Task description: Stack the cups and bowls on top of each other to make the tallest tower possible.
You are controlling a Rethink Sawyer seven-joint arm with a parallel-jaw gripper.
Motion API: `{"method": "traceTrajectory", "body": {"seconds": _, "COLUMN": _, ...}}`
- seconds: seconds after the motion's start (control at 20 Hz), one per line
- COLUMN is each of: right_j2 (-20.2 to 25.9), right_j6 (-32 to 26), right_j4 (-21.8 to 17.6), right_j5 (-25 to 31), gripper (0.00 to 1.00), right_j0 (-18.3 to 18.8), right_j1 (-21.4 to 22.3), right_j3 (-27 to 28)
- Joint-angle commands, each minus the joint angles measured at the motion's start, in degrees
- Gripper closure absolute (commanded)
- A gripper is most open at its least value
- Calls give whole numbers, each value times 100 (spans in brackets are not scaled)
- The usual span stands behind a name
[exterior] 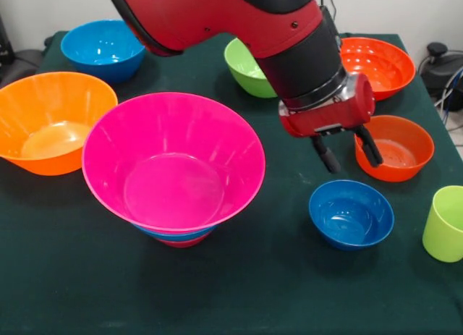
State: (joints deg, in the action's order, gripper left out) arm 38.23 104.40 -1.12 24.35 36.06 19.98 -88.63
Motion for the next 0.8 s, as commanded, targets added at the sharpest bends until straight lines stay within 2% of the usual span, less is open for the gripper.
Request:
{"method": "traceTrajectory", "body": {"seconds": 0.05, "right_j2": -410, "right_j6": 993, "right_j4": 125, "right_j5": -385, "gripper": 0, "right_j0": -250, "right_j1": -153, "right_j3": -124}}
{"method": "traceTrajectory", "body": {"seconds": 0.3, "right_j2": -318, "right_j6": 1046, "right_j4": 169, "right_j5": -676, "gripper": 0, "right_j0": -269, "right_j1": -215, "right_j3": -150}}
{"method": "traceTrajectory", "body": {"seconds": 0.45, "right_j2": -43, "right_j6": 955, "right_j4": 53, "right_j5": -1198, "gripper": 0, "right_j0": -167, "right_j1": -392, "right_j3": -185}}
{"method": "traceTrajectory", "body": {"seconds": 0.8, "right_j2": 242, "right_j6": 843, "right_j4": 173, "right_j5": -1227, "gripper": 0, "right_j0": -57, "right_j1": -394, "right_j3": -124}}
